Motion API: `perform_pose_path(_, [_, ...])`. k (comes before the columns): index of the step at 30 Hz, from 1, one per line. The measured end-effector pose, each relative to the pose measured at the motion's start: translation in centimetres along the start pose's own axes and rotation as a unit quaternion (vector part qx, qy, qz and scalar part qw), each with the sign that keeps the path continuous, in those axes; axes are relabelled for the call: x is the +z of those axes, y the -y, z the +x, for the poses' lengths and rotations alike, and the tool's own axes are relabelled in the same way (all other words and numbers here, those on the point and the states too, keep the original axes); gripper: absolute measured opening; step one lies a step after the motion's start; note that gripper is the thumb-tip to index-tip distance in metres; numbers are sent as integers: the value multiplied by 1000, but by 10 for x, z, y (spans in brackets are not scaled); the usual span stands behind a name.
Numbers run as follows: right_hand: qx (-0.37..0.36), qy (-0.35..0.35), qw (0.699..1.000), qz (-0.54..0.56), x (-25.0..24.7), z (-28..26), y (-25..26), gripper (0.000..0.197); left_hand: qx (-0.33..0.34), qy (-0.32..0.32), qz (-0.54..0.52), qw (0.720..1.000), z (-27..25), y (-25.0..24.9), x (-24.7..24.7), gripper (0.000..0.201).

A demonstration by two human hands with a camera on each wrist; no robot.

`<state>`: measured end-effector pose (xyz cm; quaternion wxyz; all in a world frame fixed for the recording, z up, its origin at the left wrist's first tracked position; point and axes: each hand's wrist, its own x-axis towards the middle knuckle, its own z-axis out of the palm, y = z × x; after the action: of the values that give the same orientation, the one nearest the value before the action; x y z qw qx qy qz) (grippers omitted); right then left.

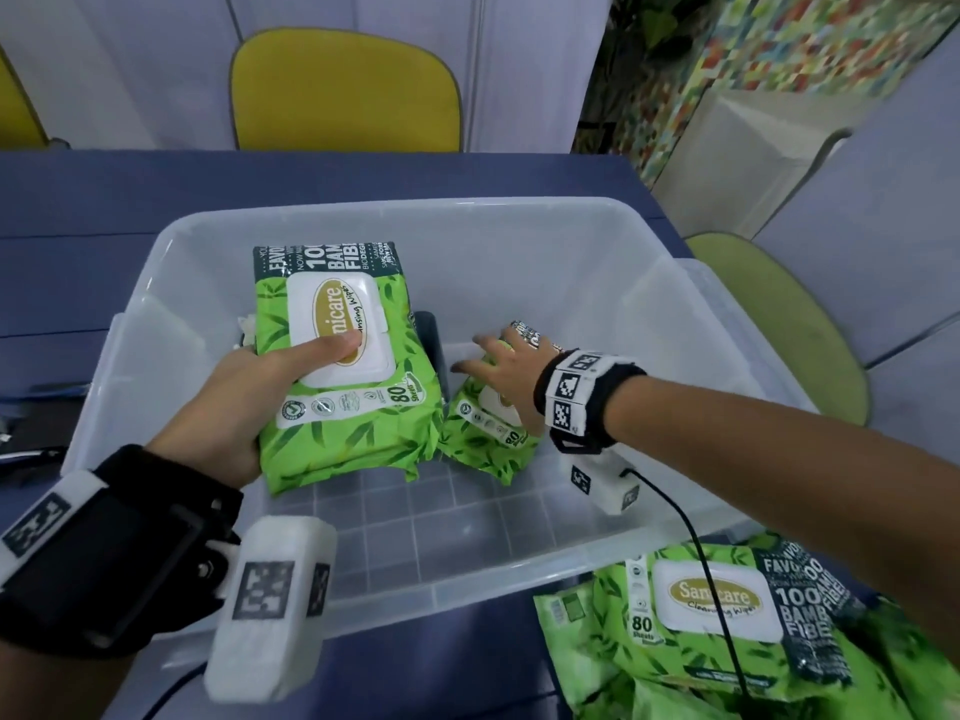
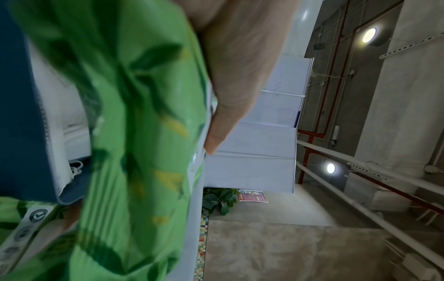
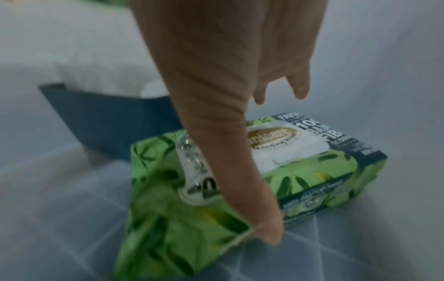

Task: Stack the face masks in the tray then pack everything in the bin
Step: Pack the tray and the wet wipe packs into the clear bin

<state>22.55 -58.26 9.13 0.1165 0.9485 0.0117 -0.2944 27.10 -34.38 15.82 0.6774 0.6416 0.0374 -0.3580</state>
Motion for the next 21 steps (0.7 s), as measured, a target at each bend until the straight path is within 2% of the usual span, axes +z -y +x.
perform_pose_path(2, [-16, 33, 999, -32, 2, 5, 7, 98, 3, 0, 1, 1000, 0, 1, -1, 53])
perform_pose_path(5, [-31, 14, 998, -44, 7, 8, 14, 87, 7, 1, 1, 1000, 1, 1, -4, 55])
perform_pose_path(7, [-34, 5, 998, -61, 9, 6, 12, 90, 7, -1, -4, 1000, 1, 2, -6, 55])
perform_pose_path(9, [-15, -4, 998, -62, 13, 5, 7, 94, 9, 0, -5, 1000, 1, 1, -6, 55])
perform_pose_path(15, [84, 24, 994, 61, 14, 23, -3, 88, 12, -1, -9, 1000, 1, 1, -3, 51])
perform_pose_path(17, [85, 2, 995, 53, 12, 25, -2, 91, 10, 0, -4, 1000, 1, 1, -4, 51])
perform_pose_path(19, [99, -50, 993, 51, 10, 23, 1, 88, 13, 2, -2, 1000, 1, 2, -4, 51])
perform_pose_path(21, [118, -82, 988, 63, 4, 21, 1, 69, 14, 4, 1, 1000, 0, 2, -3, 50])
